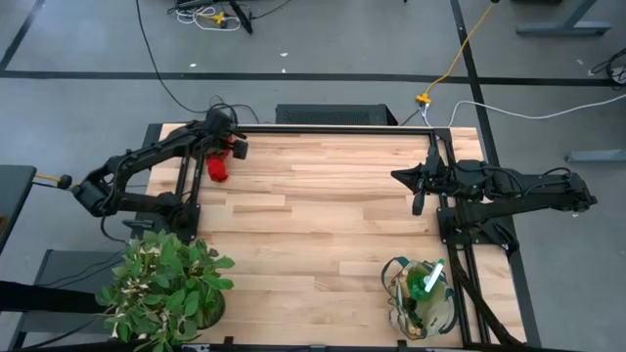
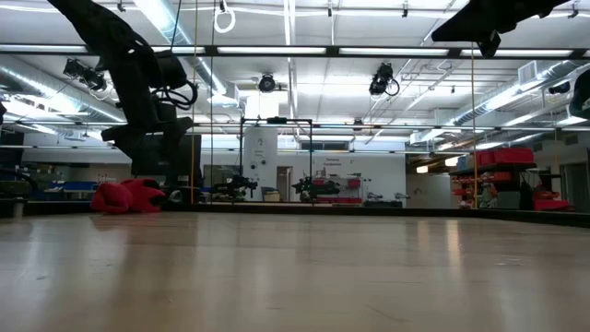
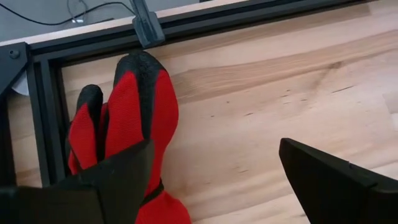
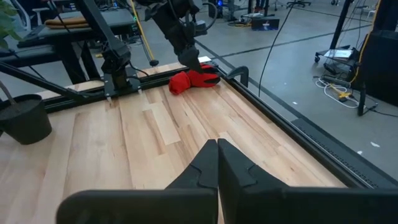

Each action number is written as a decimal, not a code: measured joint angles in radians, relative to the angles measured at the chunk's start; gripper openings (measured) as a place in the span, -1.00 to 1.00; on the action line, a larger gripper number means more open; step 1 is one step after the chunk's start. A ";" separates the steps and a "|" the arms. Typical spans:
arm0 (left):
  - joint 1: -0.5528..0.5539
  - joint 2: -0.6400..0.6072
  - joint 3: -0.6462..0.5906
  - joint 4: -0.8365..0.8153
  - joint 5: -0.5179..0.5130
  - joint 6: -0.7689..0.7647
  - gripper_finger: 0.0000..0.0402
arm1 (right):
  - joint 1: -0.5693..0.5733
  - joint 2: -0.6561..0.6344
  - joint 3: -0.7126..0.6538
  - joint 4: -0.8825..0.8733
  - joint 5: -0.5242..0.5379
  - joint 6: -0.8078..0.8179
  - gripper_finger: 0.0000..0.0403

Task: Pick & Place Garden tools in Gardening bag
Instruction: Put the red gloves into the white gardening bag

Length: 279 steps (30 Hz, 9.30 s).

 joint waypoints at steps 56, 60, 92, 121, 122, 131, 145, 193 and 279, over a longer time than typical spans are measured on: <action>0.045 0.006 0.182 -0.262 -0.057 0.097 0.93 | 0.000 0.000 0.000 0.000 0.004 -0.001 -1.00; 0.045 0.050 0.180 -0.293 -0.078 0.054 0.93 | 0.000 0.000 0.000 0.000 0.004 -0.001 -1.00; 0.044 0.349 0.180 -0.180 -0.281 -0.067 0.93 | 0.000 0.000 0.000 -0.010 0.004 -0.001 -1.00; 0.044 0.372 0.180 -0.182 -0.210 -0.111 0.88 | 0.000 0.000 0.000 -0.040 0.004 -0.001 -1.00; 0.044 0.372 0.180 -0.182 -0.210 -0.111 0.86 | 0.000 0.000 0.000 -0.040 0.004 -0.001 -1.00; 0.044 0.372 0.180 -0.185 -0.210 -0.112 0.60 | 0.000 0.000 0.000 -0.039 0.004 -0.001 -1.00; 0.044 0.372 0.180 -0.198 -0.210 -0.110 0.10 | 0.000 0.000 0.000 -0.039 0.004 -0.011 -1.00; 0.044 0.372 0.180 -0.209 -0.093 -0.108 -0.86 | 0.000 0.000 0.000 -0.037 0.004 -0.013 -0.99; -0.536 0.011 0.285 0.641 0.145 0.048 -0.92 | 0.000 0.000 0.000 0.151 0.005 -0.054 -0.80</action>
